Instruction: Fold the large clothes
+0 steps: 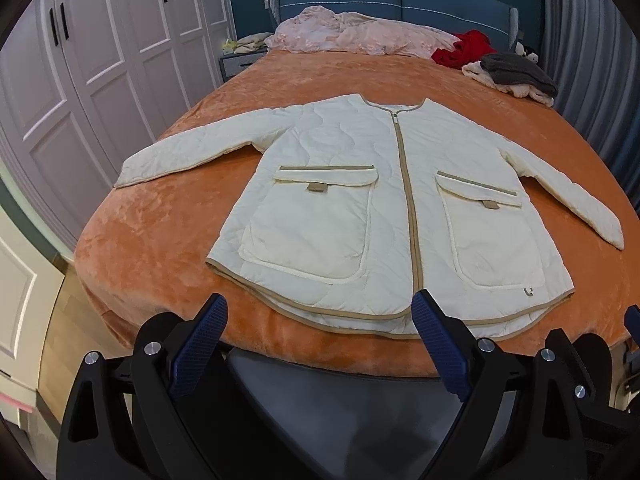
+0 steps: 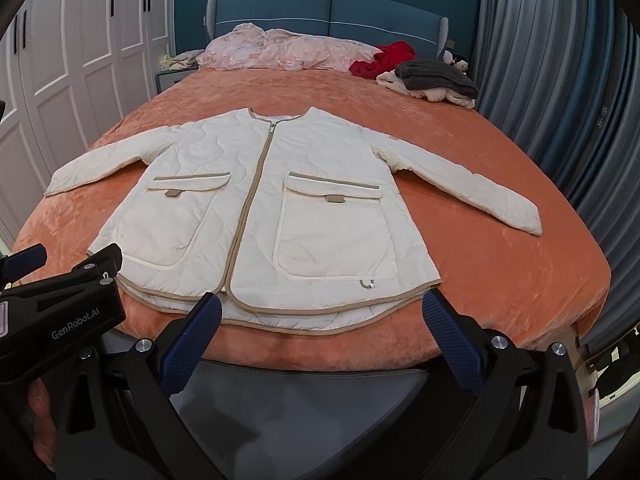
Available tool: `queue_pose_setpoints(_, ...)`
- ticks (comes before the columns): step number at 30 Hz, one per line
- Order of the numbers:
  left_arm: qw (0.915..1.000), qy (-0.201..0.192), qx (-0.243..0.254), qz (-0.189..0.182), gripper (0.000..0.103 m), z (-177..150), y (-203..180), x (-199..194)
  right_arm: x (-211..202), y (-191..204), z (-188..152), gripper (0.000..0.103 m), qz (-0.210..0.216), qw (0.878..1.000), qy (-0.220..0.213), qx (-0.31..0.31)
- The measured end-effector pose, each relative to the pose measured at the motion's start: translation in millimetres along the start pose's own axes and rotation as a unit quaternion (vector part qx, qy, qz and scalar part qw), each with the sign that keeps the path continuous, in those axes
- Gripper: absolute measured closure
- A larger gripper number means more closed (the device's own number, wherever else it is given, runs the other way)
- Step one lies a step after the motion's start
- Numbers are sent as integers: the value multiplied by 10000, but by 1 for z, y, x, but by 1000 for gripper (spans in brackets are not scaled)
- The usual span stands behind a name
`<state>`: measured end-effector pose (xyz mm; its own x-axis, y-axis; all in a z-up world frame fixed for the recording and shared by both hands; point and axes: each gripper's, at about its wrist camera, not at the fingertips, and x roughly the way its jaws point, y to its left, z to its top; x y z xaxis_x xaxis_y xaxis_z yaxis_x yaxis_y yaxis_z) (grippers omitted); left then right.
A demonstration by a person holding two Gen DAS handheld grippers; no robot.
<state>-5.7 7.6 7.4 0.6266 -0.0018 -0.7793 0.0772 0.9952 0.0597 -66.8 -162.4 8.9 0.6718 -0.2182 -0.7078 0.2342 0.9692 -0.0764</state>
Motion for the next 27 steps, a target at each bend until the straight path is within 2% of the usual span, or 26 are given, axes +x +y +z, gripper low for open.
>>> queue_pose_setpoints(27,10000,31,39,7,16,-3,-1,2,0,-2,2,5,0,10000,7,42)
